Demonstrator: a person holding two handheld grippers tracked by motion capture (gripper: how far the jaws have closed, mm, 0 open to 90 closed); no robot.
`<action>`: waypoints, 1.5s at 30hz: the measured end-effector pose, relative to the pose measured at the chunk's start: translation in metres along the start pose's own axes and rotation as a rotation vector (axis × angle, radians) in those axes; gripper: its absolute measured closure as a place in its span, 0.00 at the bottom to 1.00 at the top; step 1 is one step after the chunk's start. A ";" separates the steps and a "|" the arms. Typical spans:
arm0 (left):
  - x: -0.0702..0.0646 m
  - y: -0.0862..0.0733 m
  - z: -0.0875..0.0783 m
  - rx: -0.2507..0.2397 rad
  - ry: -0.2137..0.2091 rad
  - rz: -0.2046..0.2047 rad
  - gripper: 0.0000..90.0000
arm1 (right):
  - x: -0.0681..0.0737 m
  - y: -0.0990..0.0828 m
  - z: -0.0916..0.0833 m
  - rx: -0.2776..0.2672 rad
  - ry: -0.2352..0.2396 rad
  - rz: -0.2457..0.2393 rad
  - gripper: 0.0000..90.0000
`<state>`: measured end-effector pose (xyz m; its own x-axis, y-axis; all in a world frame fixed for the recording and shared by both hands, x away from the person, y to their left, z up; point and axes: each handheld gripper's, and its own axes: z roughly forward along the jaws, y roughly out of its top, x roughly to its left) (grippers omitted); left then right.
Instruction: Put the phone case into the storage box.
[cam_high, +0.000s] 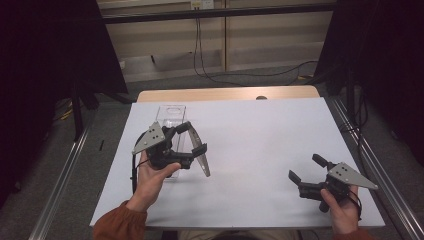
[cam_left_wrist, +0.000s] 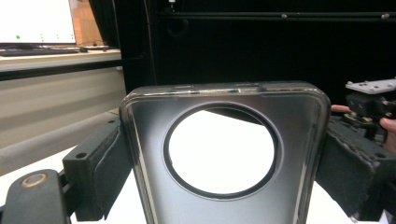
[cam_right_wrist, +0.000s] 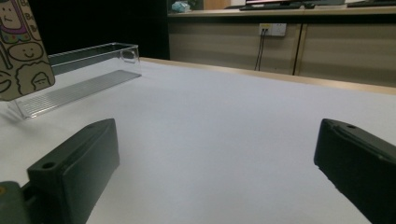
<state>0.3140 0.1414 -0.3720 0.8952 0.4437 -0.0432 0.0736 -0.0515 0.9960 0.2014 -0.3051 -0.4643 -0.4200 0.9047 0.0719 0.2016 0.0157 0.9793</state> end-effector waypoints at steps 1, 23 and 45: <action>0.001 0.001 -0.002 0.001 0.007 0.007 0.13 | 0.000 0.000 -0.002 0.000 -0.003 -0.001 0.00; 0.016 0.031 -0.029 -0.030 0.079 0.023 0.13 | 0.000 -0.002 0.000 -0.007 0.038 0.008 0.00; 0.047 0.045 -0.036 -0.016 0.192 -0.002 0.13 | -0.001 -0.003 0.003 0.018 0.044 -0.006 0.00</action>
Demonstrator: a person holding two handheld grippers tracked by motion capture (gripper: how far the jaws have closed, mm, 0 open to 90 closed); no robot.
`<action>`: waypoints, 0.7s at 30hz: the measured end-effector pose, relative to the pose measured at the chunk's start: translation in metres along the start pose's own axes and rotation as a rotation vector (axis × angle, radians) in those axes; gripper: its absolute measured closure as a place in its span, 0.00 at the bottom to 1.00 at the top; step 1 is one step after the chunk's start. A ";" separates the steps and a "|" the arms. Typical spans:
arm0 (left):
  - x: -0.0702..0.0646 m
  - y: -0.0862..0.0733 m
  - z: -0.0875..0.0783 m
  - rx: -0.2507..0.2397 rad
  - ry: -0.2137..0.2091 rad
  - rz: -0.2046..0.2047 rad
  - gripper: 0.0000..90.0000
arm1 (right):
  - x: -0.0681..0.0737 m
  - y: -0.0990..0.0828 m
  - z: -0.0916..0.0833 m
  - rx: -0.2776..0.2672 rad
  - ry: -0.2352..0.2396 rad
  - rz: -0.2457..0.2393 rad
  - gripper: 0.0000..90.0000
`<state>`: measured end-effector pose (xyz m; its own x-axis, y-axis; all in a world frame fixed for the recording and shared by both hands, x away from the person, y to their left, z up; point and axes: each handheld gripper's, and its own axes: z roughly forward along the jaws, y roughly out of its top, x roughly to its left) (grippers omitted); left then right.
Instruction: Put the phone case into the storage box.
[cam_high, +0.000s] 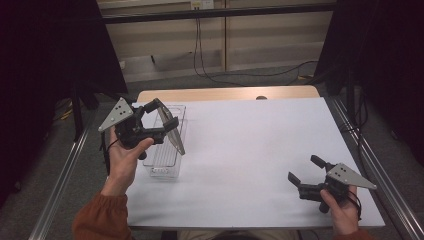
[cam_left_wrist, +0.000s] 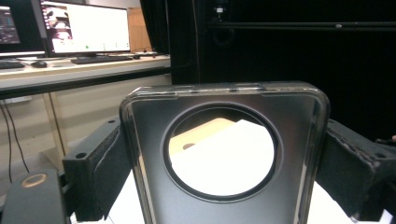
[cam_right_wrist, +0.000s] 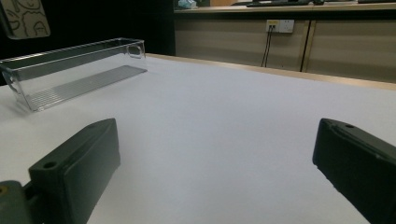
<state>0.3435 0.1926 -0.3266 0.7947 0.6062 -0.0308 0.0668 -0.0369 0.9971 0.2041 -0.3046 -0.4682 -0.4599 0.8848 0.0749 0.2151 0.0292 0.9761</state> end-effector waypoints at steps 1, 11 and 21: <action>0.001 0.000 0.000 0.004 0.015 0.000 0.13 | 0.000 0.000 0.000 -0.004 0.001 -0.002 0.00; 0.020 0.001 0.002 0.018 0.082 0.004 0.13 | 0.000 -0.001 0.000 0.005 0.009 0.002 0.00; 0.037 0.004 0.012 0.036 0.144 0.006 0.13 | 0.000 0.000 0.000 0.003 0.016 0.003 0.00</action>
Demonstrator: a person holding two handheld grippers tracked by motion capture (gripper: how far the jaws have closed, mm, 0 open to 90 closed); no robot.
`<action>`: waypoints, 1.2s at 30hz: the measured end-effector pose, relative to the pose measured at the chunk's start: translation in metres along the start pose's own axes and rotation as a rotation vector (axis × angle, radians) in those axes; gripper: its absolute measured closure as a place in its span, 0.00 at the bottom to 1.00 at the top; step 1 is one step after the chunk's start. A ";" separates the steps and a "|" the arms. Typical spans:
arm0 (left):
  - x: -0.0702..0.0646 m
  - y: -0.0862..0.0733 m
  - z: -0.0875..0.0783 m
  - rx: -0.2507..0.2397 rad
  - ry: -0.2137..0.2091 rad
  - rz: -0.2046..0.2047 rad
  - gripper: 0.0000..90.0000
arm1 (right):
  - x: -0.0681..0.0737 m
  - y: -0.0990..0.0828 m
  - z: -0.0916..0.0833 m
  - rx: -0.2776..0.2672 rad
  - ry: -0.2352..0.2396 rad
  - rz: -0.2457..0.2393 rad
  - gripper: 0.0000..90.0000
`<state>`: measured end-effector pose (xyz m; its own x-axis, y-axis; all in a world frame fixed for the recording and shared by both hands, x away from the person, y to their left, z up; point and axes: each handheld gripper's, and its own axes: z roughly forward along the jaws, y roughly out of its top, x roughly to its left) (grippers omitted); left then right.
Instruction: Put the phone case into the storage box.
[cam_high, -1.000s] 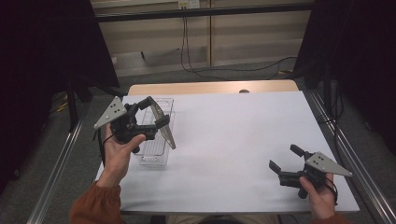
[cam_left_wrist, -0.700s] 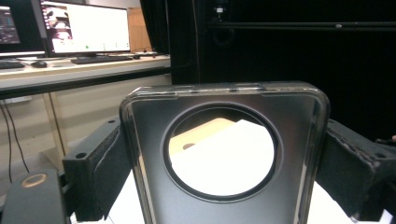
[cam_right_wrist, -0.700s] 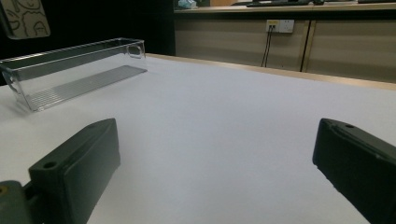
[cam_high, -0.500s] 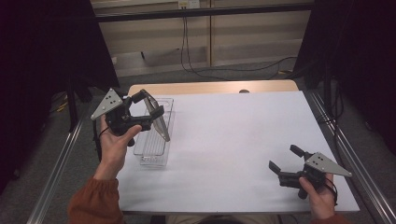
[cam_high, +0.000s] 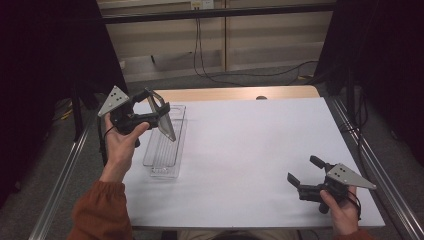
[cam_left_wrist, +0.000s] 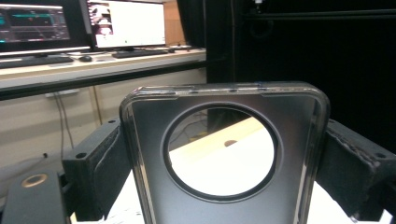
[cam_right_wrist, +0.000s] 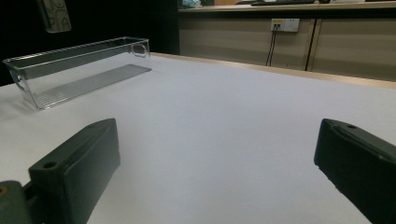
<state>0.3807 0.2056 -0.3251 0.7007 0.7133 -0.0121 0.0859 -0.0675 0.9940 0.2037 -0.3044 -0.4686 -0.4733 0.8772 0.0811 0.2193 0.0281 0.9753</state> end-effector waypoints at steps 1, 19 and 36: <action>0.002 0.000 0.001 0.007 0.008 0.003 0.13 | 0.000 0.000 0.000 -0.001 0.002 0.000 0.00; 0.031 -0.018 0.034 0.062 0.089 -0.026 0.13 | 0.000 -0.001 0.001 0.003 0.007 -0.008 0.00; 0.048 -0.036 0.062 0.060 0.142 -0.093 0.13 | 0.000 -0.001 0.000 0.006 0.013 -0.011 0.00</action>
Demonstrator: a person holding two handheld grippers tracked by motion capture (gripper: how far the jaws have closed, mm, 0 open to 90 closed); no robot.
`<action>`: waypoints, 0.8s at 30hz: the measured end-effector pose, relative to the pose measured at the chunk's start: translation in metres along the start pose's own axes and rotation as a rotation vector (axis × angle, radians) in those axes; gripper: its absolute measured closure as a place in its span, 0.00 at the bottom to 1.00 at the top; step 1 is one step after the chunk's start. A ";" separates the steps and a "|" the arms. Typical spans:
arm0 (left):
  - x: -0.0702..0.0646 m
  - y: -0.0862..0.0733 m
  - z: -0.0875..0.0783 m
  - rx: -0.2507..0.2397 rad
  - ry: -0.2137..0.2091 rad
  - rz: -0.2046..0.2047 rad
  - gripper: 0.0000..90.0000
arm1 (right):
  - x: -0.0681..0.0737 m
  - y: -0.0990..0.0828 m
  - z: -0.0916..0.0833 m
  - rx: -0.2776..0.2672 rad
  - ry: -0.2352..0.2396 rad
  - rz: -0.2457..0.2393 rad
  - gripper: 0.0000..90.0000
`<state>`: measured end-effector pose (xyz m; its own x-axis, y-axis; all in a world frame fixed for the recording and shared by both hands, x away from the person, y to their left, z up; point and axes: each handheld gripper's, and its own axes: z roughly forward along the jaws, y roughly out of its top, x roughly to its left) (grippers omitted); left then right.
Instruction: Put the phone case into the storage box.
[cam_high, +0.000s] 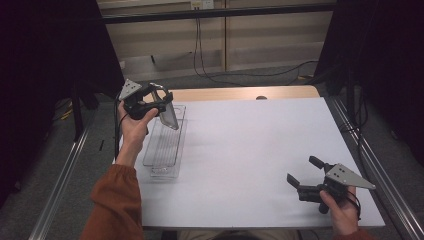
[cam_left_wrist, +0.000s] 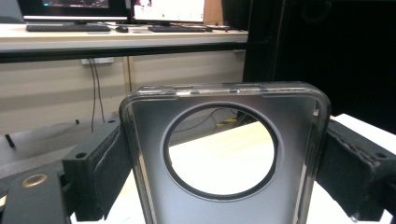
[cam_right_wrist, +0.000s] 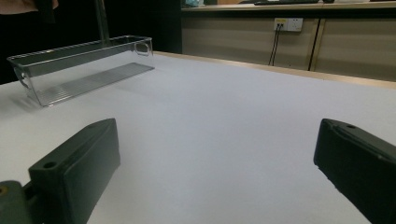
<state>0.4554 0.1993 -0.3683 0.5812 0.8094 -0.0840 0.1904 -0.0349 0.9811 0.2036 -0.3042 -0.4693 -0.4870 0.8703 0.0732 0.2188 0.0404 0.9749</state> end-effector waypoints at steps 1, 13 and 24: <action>0.001 0.000 0.001 -0.005 0.005 -0.005 0.13 | 0.000 0.000 0.000 -0.003 -0.002 0.001 0.00; 0.000 0.005 0.016 0.000 0.023 0.024 0.13 | 0.000 0.000 0.000 -0.002 -0.004 0.005 0.00; 0.010 0.000 0.030 0.029 0.056 0.053 0.12 | 0.000 0.000 -0.001 -0.005 -0.004 0.008 0.00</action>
<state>0.4851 0.1898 -0.3749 0.5458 0.8376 -0.0209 0.1839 -0.0954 0.9783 0.2027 -0.3046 -0.4695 -0.4820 0.8726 0.0797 0.2178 0.0311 0.9755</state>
